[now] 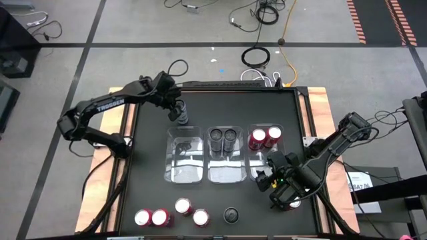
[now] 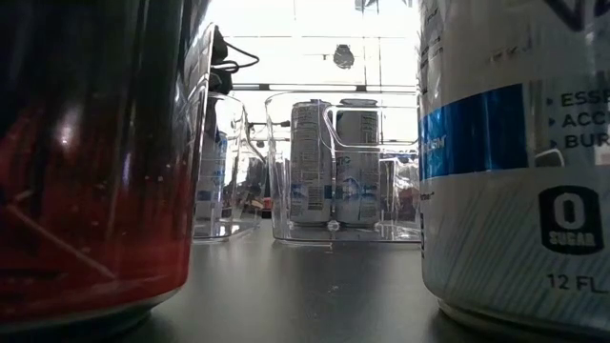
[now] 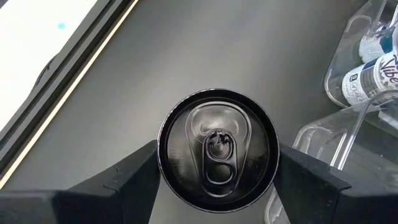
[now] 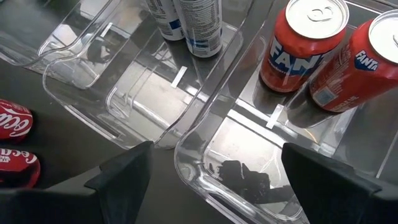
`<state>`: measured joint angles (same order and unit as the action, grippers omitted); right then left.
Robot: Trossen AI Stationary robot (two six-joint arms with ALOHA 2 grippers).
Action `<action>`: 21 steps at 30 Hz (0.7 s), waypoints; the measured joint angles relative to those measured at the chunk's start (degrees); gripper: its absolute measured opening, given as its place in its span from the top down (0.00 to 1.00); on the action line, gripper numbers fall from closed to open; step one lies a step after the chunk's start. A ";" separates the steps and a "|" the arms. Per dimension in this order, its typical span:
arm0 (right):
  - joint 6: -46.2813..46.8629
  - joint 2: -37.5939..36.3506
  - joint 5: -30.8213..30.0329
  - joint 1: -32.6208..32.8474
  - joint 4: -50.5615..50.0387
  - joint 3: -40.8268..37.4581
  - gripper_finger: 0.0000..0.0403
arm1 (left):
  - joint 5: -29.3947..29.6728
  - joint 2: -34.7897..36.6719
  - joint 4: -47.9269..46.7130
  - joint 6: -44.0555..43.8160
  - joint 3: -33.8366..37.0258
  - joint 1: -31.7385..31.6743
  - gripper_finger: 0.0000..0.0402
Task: Sort soda cans
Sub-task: Put the top white soda can into the center transparent bin
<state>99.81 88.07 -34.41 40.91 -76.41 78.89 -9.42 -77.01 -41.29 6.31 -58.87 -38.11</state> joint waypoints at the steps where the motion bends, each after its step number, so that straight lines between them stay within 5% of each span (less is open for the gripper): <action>1: 0.00 0.00 -0.02 0.00 0.13 0.00 0.14 | 0.01 -0.09 -0.22 -0.01 -0.33 0.00 0.31; 21: -0.42 0.00 -0.01 0.01 1.21 0.00 0.14 | -0.93 0.04 -4.12 -2.97 -15.19 5.44 0.31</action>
<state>99.39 88.07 -34.42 40.92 -75.20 78.89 -10.35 -76.96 -45.42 3.33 -74.06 -32.66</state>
